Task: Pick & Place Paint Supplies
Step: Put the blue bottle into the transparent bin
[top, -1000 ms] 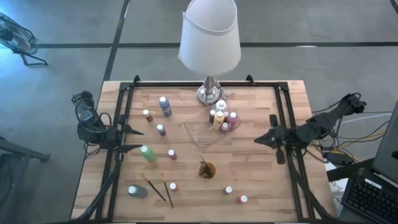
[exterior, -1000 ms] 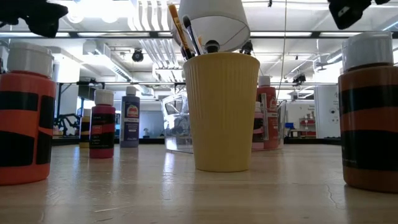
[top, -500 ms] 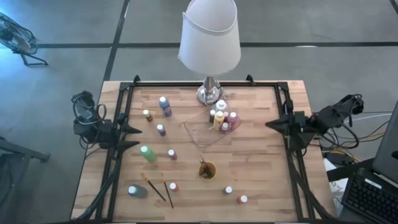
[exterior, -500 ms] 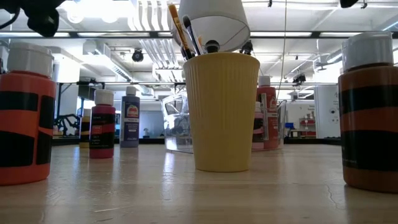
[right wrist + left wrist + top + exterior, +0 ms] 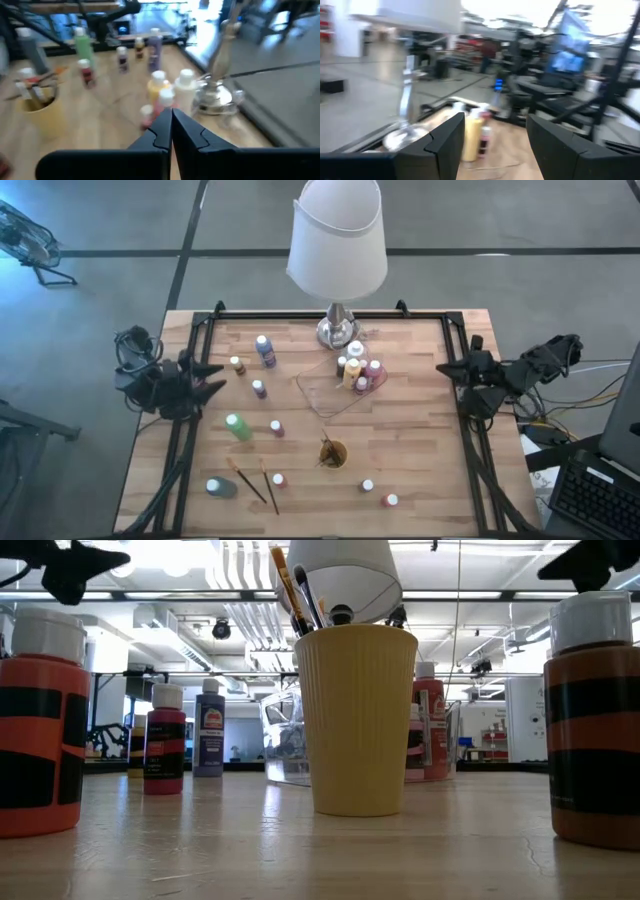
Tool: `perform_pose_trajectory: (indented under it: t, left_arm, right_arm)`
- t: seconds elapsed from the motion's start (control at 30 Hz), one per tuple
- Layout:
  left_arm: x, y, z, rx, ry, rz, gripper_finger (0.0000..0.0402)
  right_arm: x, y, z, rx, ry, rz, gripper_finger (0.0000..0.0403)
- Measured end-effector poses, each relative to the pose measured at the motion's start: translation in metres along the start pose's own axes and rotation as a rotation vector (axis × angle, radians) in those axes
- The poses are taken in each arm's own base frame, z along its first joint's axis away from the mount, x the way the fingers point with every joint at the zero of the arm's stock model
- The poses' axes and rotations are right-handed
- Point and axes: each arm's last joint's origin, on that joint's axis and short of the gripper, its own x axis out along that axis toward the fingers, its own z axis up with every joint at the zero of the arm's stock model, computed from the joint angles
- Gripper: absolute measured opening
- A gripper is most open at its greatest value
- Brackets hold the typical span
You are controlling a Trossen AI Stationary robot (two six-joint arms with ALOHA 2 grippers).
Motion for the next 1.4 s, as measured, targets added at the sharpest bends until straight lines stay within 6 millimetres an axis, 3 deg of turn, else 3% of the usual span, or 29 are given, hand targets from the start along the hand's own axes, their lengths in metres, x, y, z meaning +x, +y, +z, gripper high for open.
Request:
perform_pose_trajectory:
  t: [0.43,0.7,1.2,1.4]
  left_arm:
    - [0.000,0.000,0.001,0.041,-0.002,0.013,0.0218]
    - [0.001,-0.002,0.006,0.118,-0.002,0.007,0.0218]
    - [0.024,-0.041,0.014,0.293,0.063,0.160,0.0218]
    - [0.043,-0.066,0.028,0.370,0.087,0.075,0.0218]
  right_arm:
    - [-0.035,-0.041,-0.011,0.167,-0.198,0.113,0.0008]
    - [-0.037,-0.040,-0.005,0.163,-0.194,0.109,0.0008]
    - [-0.033,-0.036,-0.004,0.141,-0.174,0.101,0.0008]
    - [-0.033,-0.036,-0.004,0.141,-0.174,0.101,0.0008]
